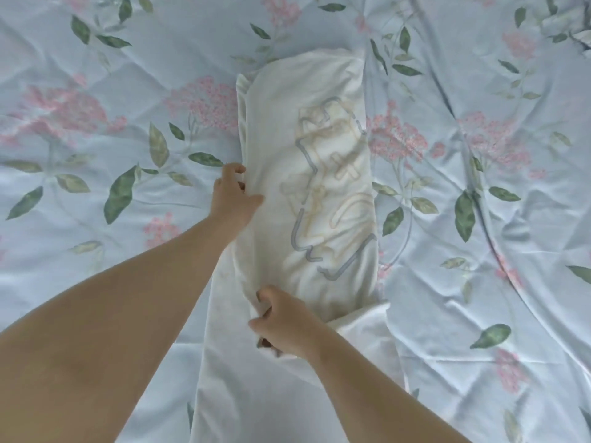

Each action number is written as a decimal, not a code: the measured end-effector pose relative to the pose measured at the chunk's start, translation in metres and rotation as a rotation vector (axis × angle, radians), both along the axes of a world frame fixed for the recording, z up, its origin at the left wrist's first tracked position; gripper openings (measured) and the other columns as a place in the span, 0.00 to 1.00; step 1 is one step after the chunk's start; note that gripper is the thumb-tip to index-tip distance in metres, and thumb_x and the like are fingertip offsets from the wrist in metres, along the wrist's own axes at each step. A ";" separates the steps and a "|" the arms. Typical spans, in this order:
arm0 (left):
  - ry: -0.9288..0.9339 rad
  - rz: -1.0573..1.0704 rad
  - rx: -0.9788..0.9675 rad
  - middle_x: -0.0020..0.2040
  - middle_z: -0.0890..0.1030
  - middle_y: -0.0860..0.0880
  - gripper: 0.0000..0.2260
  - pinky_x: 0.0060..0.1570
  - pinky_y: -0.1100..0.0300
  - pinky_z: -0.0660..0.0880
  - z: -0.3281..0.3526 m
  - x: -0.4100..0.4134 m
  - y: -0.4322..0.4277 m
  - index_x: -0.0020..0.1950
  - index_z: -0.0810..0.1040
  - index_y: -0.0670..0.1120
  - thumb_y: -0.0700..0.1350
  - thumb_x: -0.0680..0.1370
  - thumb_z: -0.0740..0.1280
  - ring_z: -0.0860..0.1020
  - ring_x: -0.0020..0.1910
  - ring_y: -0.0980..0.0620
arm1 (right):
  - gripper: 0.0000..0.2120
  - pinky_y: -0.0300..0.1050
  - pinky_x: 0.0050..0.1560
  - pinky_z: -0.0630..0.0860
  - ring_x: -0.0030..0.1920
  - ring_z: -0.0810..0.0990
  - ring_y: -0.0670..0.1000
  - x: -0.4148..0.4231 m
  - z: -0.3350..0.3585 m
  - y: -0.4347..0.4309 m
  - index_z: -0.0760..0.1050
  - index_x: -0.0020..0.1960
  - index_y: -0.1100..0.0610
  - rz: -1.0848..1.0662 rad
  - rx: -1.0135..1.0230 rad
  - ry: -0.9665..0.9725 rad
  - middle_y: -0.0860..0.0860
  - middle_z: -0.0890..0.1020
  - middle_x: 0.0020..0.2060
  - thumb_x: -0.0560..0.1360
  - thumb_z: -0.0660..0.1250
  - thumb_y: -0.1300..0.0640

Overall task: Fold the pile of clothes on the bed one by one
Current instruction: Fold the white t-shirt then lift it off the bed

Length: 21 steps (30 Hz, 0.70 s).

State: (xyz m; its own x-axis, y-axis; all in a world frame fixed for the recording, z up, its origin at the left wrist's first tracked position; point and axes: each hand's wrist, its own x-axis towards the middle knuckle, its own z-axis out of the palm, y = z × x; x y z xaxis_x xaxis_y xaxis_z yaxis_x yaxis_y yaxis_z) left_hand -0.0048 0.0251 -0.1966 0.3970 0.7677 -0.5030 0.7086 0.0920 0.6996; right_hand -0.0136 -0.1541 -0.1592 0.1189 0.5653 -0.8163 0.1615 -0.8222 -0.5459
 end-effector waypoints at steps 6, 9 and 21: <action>0.157 0.000 -0.034 0.51 0.71 0.48 0.23 0.39 0.54 0.73 -0.012 -0.051 -0.063 0.64 0.62 0.45 0.39 0.72 0.68 0.74 0.43 0.47 | 0.23 0.48 0.63 0.59 0.62 0.69 0.52 0.016 -0.006 -0.052 0.70 0.60 0.48 0.557 -0.062 -0.548 0.46 0.74 0.58 0.69 0.63 0.39; 0.188 0.057 -0.052 0.42 0.74 0.48 0.09 0.32 0.58 0.68 -0.011 -0.072 -0.075 0.53 0.68 0.45 0.41 0.75 0.65 0.74 0.39 0.47 | 0.15 0.49 0.63 0.63 0.59 0.75 0.54 0.033 0.007 -0.068 0.73 0.55 0.50 0.711 -0.193 -0.618 0.50 0.77 0.55 0.73 0.61 0.43; 0.108 0.182 -0.421 0.51 0.81 0.45 0.13 0.51 0.51 0.78 0.008 -0.179 -0.149 0.57 0.75 0.43 0.40 0.73 0.71 0.80 0.48 0.44 | 0.08 0.44 0.48 0.75 0.43 0.78 0.48 -0.071 0.013 -0.135 0.73 0.54 0.49 -0.220 0.025 0.025 0.48 0.79 0.44 0.75 0.64 0.55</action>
